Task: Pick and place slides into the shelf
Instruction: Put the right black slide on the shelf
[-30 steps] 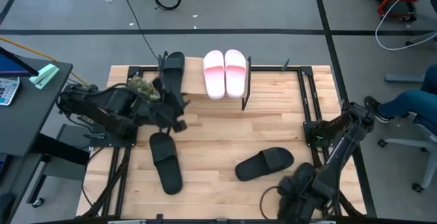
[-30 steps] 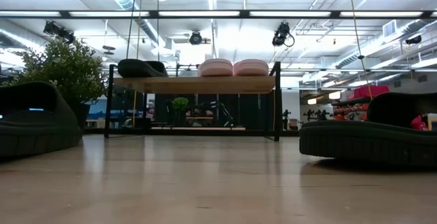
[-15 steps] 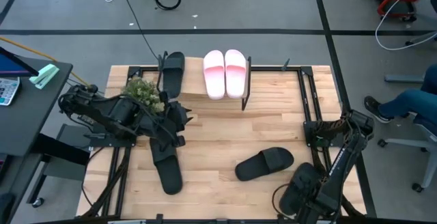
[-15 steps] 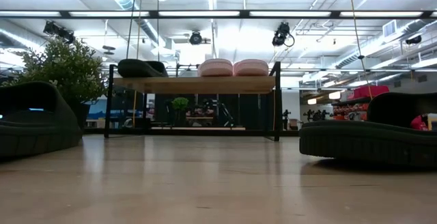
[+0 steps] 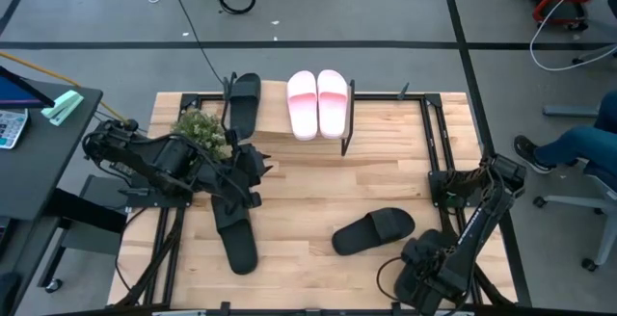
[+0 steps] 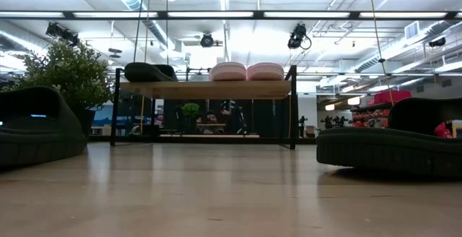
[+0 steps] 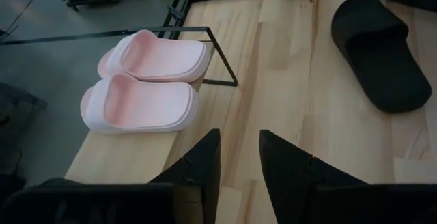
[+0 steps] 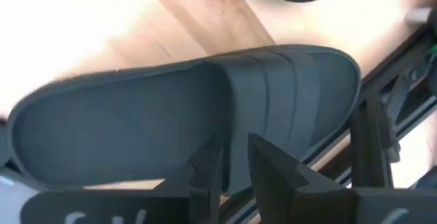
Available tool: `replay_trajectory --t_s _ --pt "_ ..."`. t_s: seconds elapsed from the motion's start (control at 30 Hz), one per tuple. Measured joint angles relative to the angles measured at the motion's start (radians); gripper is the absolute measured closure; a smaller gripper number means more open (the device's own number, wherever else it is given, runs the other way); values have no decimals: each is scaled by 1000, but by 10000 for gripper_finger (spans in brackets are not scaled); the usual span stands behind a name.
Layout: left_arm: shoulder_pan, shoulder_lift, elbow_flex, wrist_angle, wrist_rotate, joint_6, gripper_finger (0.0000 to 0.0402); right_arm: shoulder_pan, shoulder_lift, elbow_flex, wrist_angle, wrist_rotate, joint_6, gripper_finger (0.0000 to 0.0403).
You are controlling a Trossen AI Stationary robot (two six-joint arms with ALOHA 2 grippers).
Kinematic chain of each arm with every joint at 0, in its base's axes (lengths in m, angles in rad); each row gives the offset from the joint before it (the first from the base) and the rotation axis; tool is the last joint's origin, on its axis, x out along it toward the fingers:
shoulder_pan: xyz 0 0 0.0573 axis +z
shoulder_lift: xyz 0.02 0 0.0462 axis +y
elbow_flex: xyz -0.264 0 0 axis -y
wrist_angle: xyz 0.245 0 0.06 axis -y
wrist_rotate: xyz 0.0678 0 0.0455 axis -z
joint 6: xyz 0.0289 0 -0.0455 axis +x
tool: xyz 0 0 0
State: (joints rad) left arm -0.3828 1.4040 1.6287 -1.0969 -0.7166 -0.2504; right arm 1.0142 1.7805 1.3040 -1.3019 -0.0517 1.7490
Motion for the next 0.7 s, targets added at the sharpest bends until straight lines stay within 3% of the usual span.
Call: replay_trajectory --t_s 0.17,0.4,0.7 --pt "-1 0 0 0 0 0 294 -13 0 0 9 8 -75 326" --pt "-1 0 0 -1 0 22 294 -10 0 0 44 -13 -24 323" --pt "-1 -1 0 -1 0 29 294 -11 0 0 21 -54 -48 275"
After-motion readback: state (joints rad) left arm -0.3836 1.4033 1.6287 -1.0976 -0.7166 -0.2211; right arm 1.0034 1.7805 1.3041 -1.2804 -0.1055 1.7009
